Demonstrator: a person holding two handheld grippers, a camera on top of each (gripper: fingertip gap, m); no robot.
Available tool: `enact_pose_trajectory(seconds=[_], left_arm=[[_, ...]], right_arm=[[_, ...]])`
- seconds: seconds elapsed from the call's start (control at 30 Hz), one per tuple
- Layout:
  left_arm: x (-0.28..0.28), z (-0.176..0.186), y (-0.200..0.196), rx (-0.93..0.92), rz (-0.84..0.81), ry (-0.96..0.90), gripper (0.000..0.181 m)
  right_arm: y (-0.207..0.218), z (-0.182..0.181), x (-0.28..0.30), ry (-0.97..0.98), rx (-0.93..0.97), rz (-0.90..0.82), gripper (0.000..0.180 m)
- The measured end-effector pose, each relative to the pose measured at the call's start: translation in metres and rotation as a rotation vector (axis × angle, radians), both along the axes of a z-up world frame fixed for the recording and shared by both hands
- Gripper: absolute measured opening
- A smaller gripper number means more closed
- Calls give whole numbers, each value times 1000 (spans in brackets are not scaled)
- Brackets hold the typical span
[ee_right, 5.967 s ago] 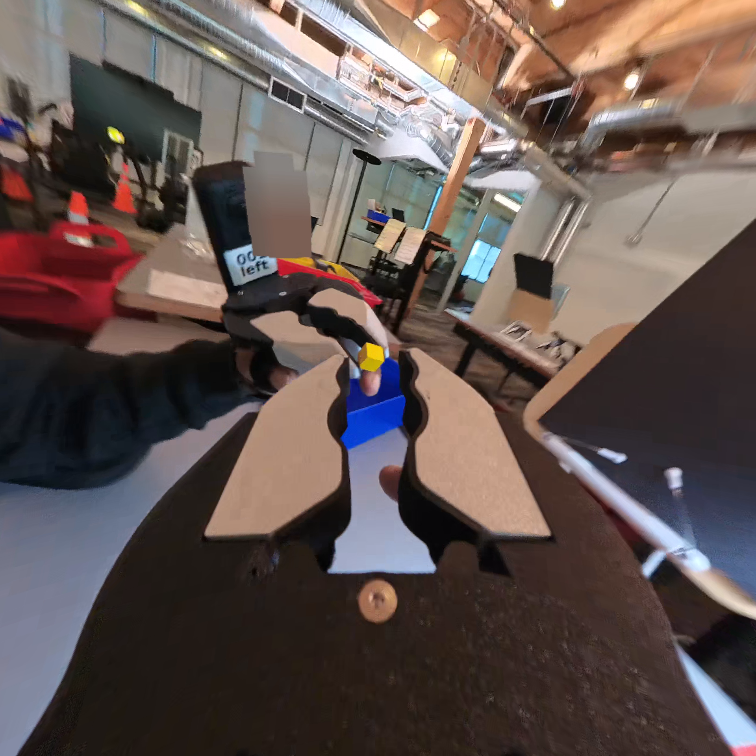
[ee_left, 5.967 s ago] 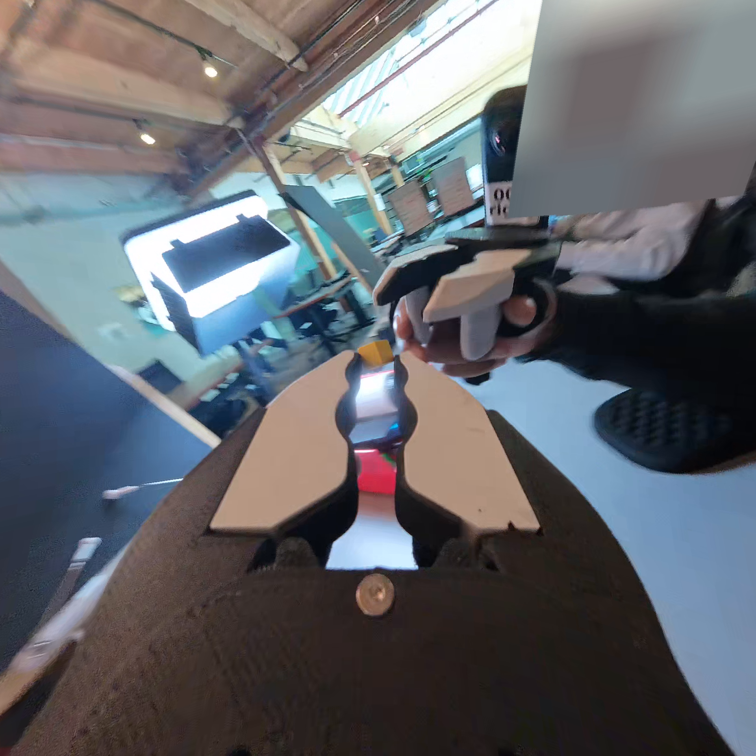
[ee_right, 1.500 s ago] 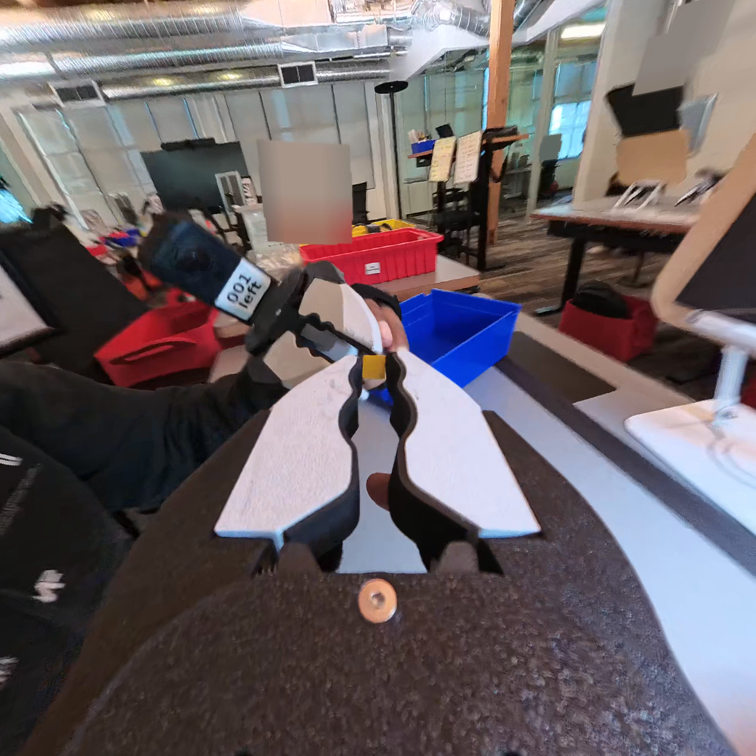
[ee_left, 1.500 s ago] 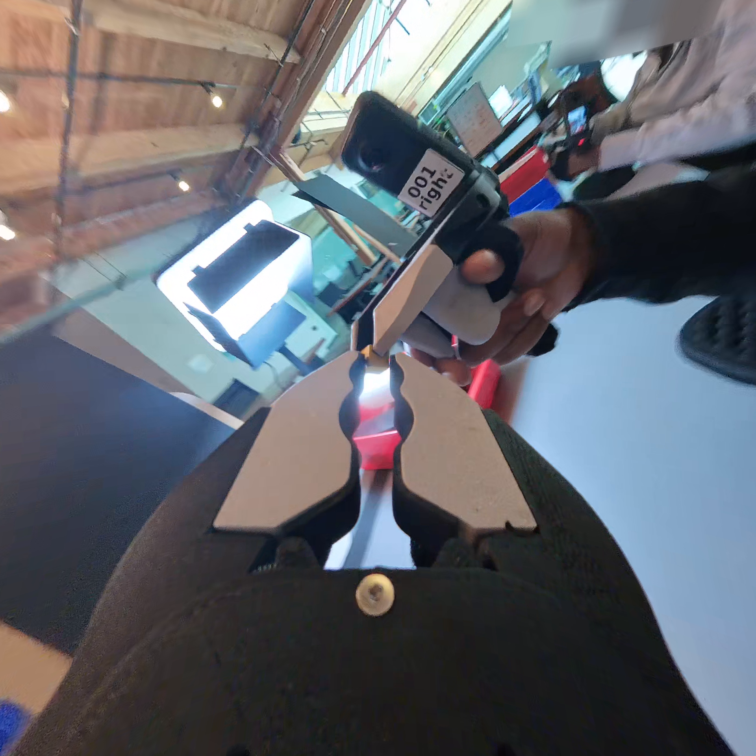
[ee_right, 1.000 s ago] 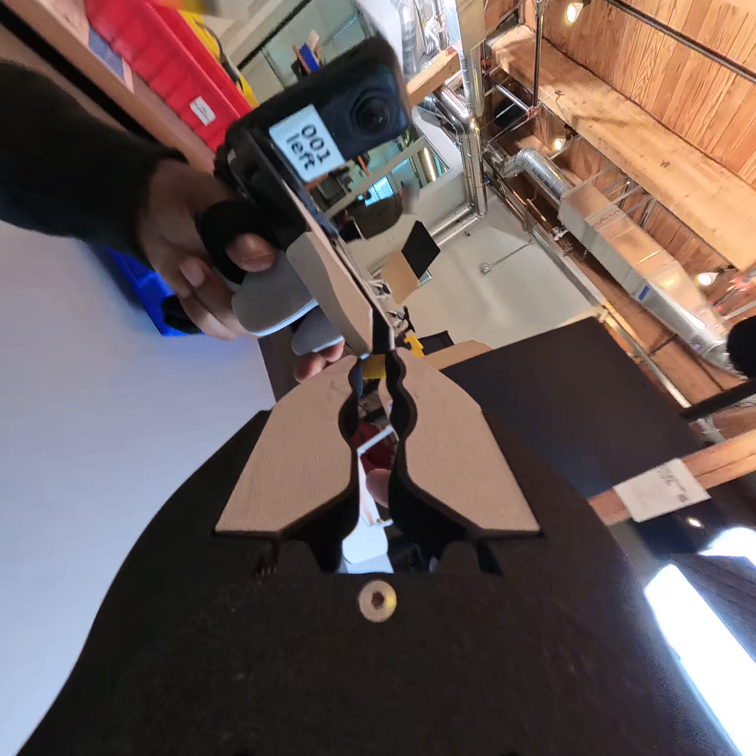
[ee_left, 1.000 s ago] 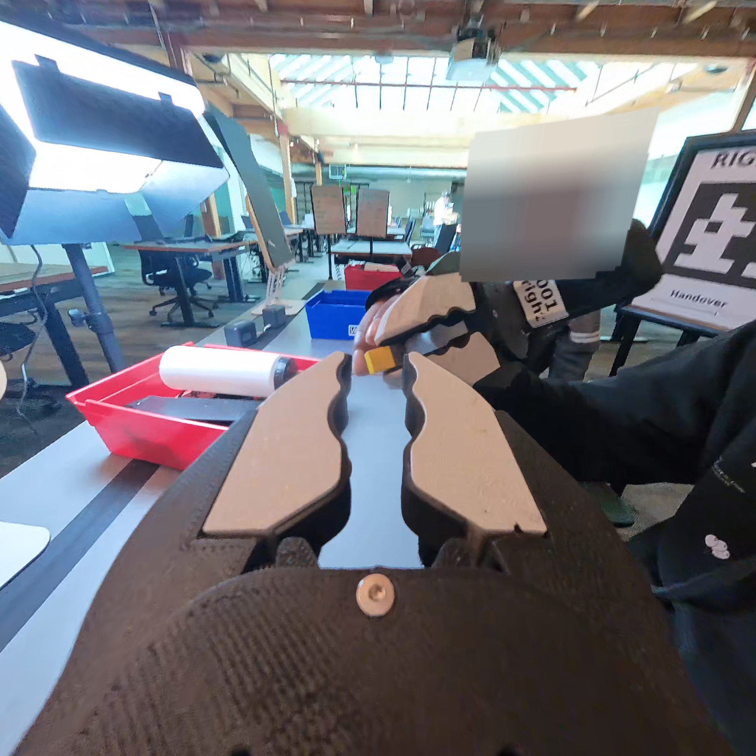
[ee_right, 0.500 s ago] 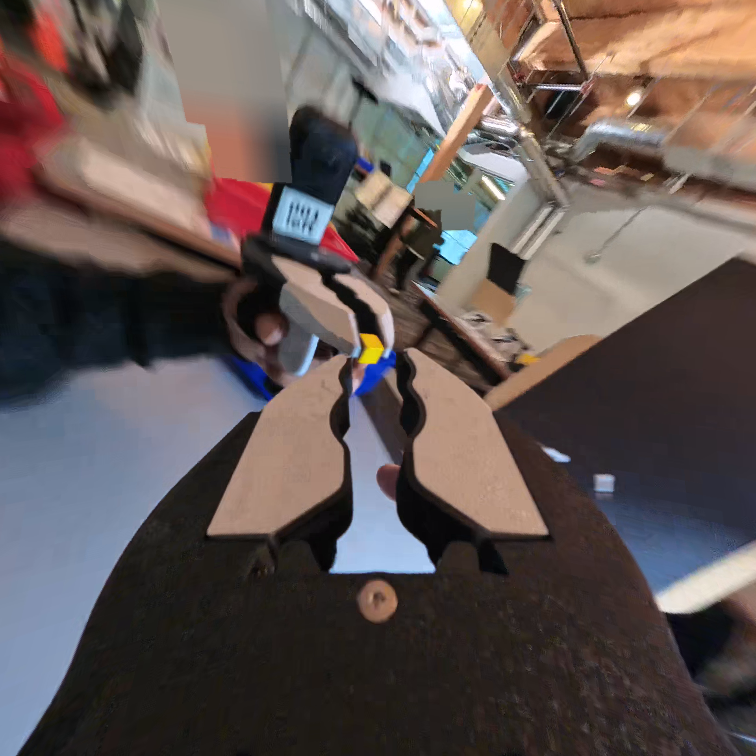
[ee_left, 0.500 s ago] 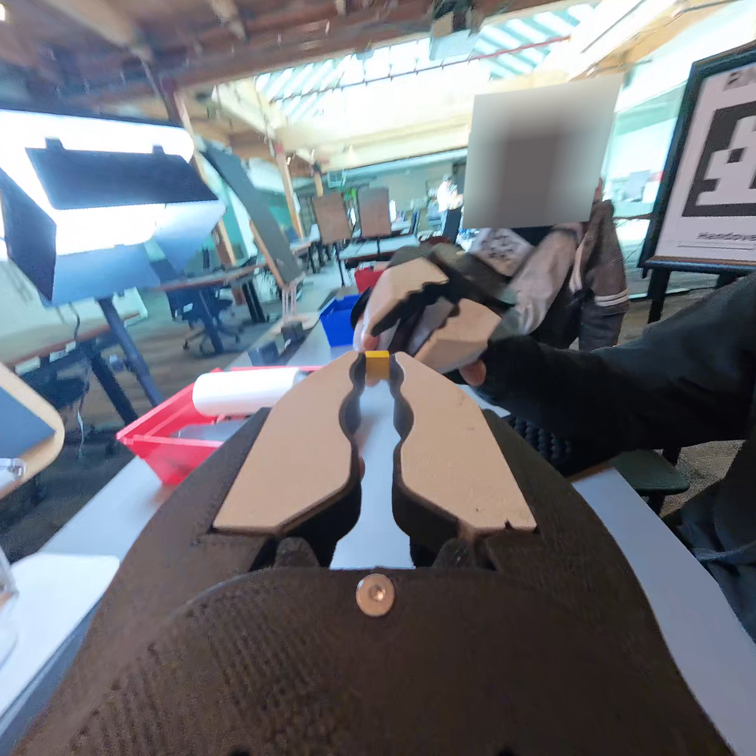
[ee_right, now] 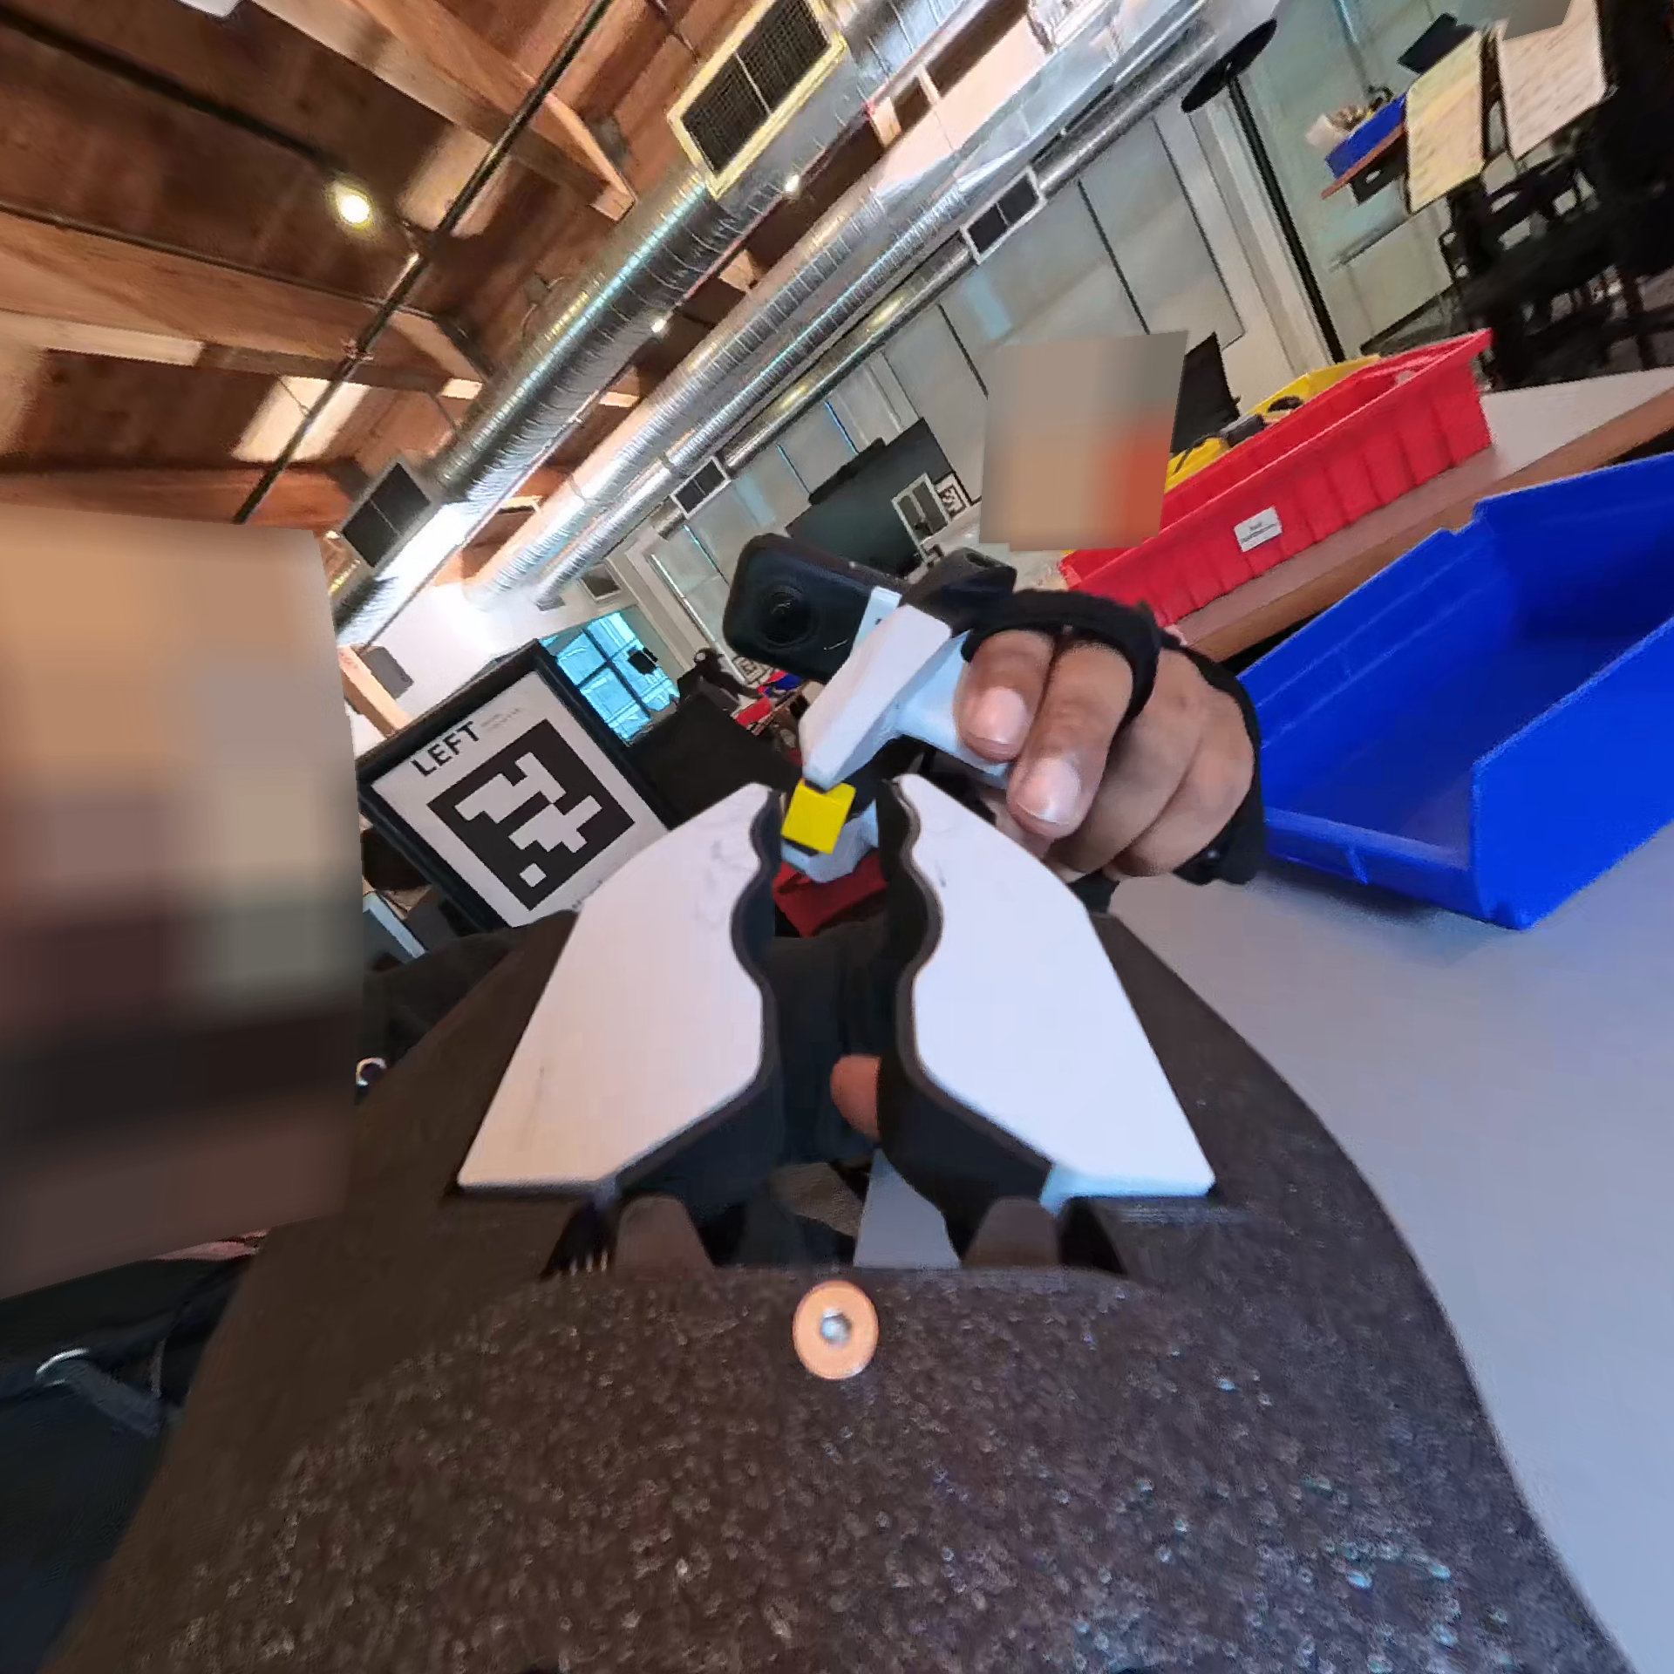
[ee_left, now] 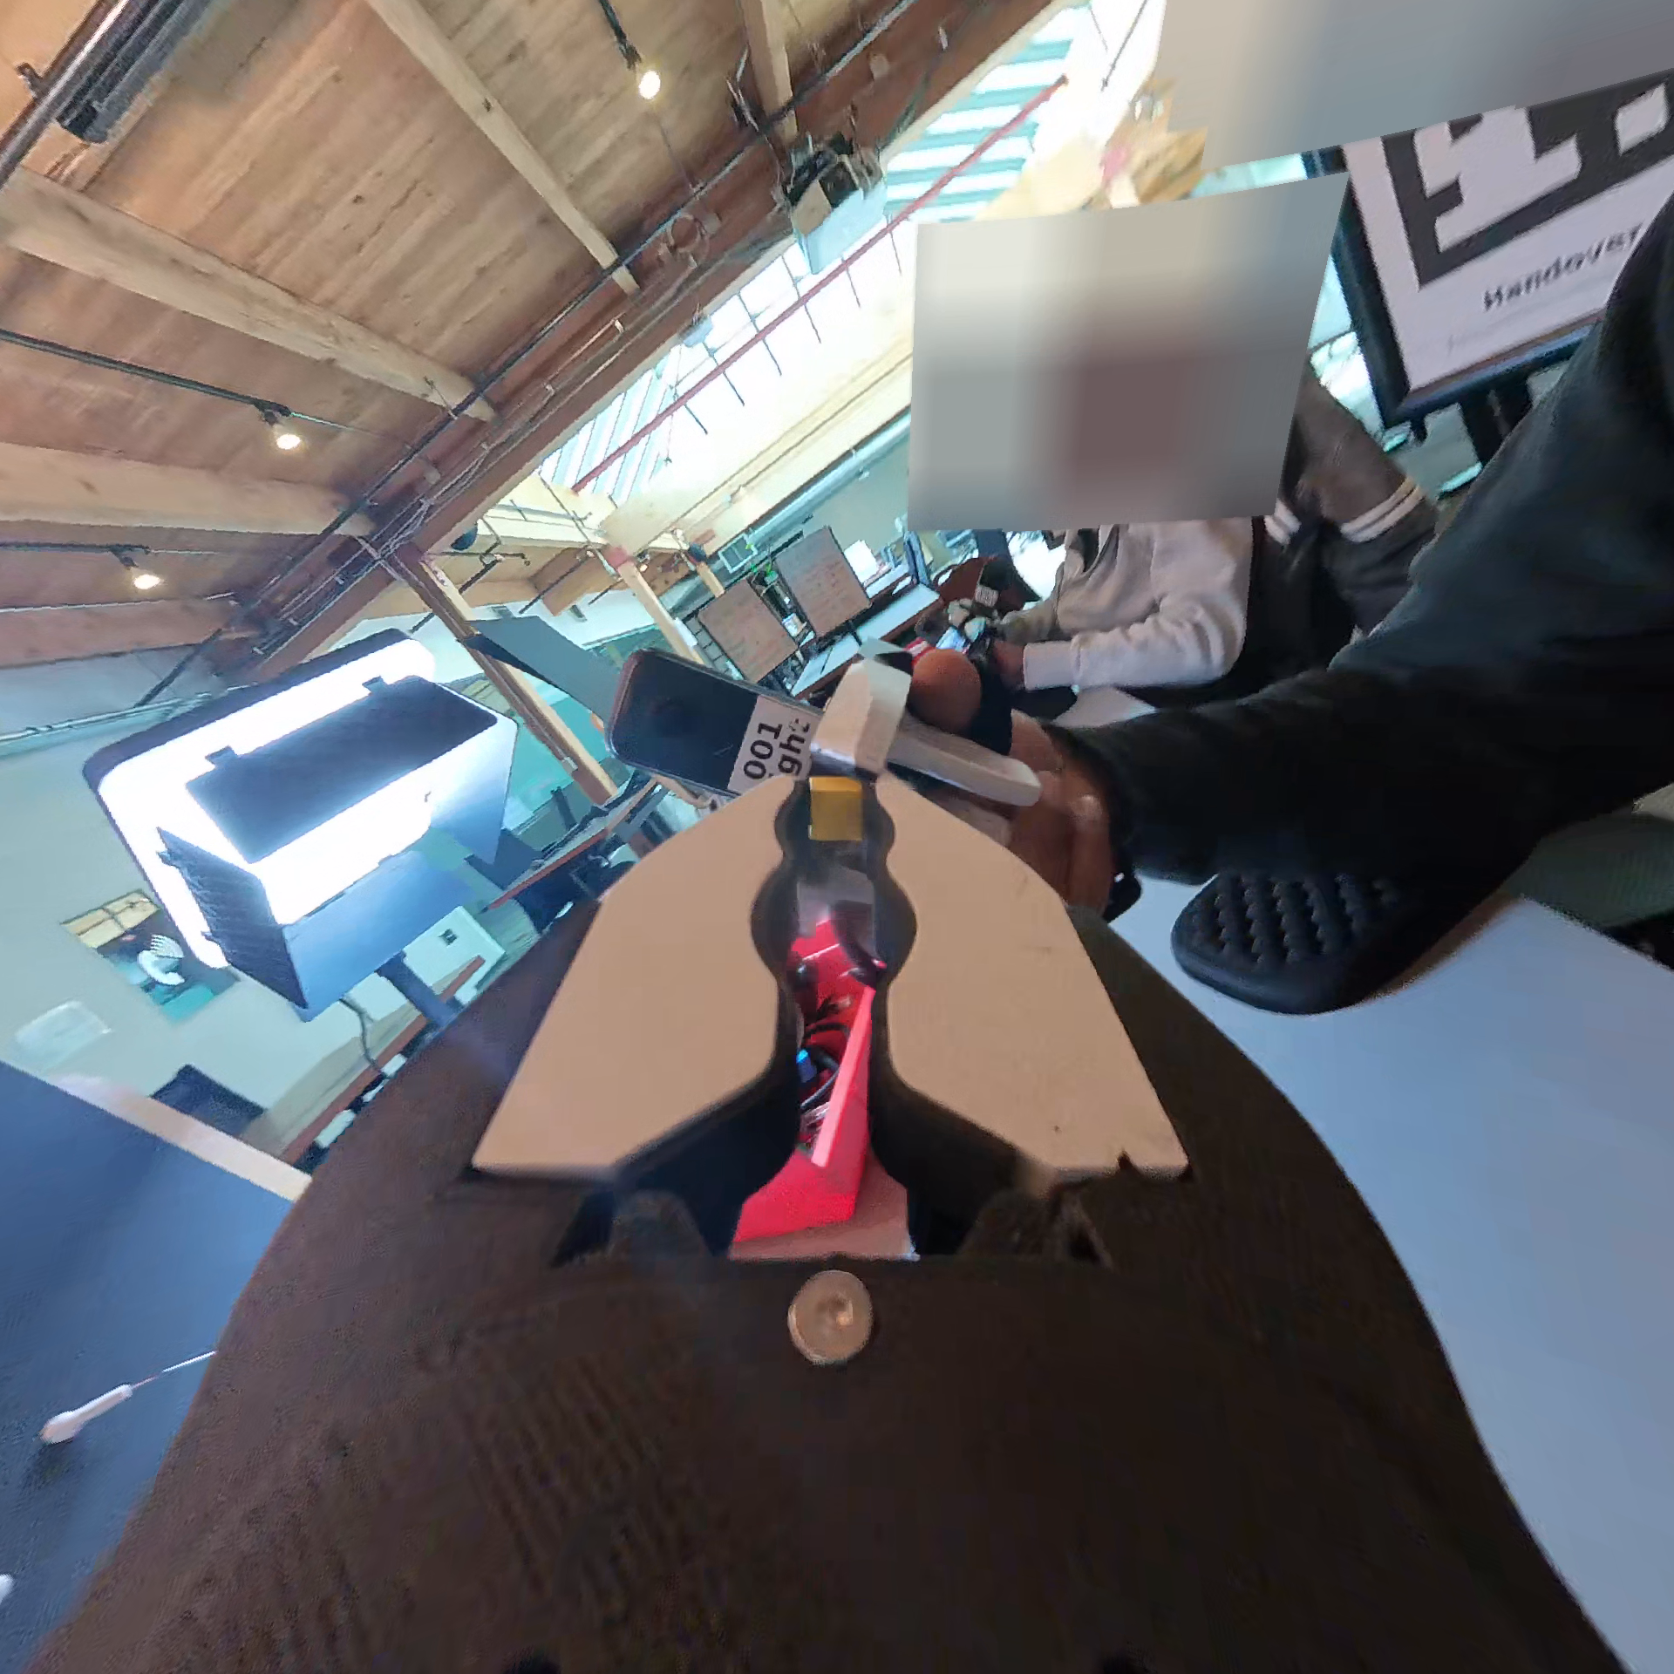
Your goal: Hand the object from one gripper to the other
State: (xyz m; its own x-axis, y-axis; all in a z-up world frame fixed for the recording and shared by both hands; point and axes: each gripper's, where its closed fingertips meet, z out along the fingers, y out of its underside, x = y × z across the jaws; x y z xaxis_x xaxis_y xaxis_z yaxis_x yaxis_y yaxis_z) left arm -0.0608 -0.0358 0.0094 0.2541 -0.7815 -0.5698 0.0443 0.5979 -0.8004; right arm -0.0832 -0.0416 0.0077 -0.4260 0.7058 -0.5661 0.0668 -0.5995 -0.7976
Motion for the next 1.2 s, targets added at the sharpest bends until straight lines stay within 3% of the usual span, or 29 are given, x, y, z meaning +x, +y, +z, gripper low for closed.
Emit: enact_pose_trajectory(seconds=[0.2,0.27,0.37,0.53,0.63,0.73,0.97,1.2], left_arm=[[-1,-4,5,53,86,66,11],[-1,-5,9,-13,100,69,11],[-2,-5,6,-247,-13,74,31],[-10,9,24,-582,-71,-63,30],[-4,2,35,-707,-51,-77,32],[4,-4,36,-793,-78,-73,32],[15,-15,10,-940,-316,23,28],[17,-18,5,-925,-332,64,12]], right_arm=[[3,-1,-1,-9,23,-38,13],[8,-1,1,4,96,-76,13],[24,-5,8,10,421,-255,12],[53,-3,28,-9,1134,-640,11],[53,-2,31,-22,1467,-754,11],[43,-5,27,-4,1671,-765,11],[18,-9,21,82,1774,-671,11],[20,-15,17,53,1819,-667,11]])
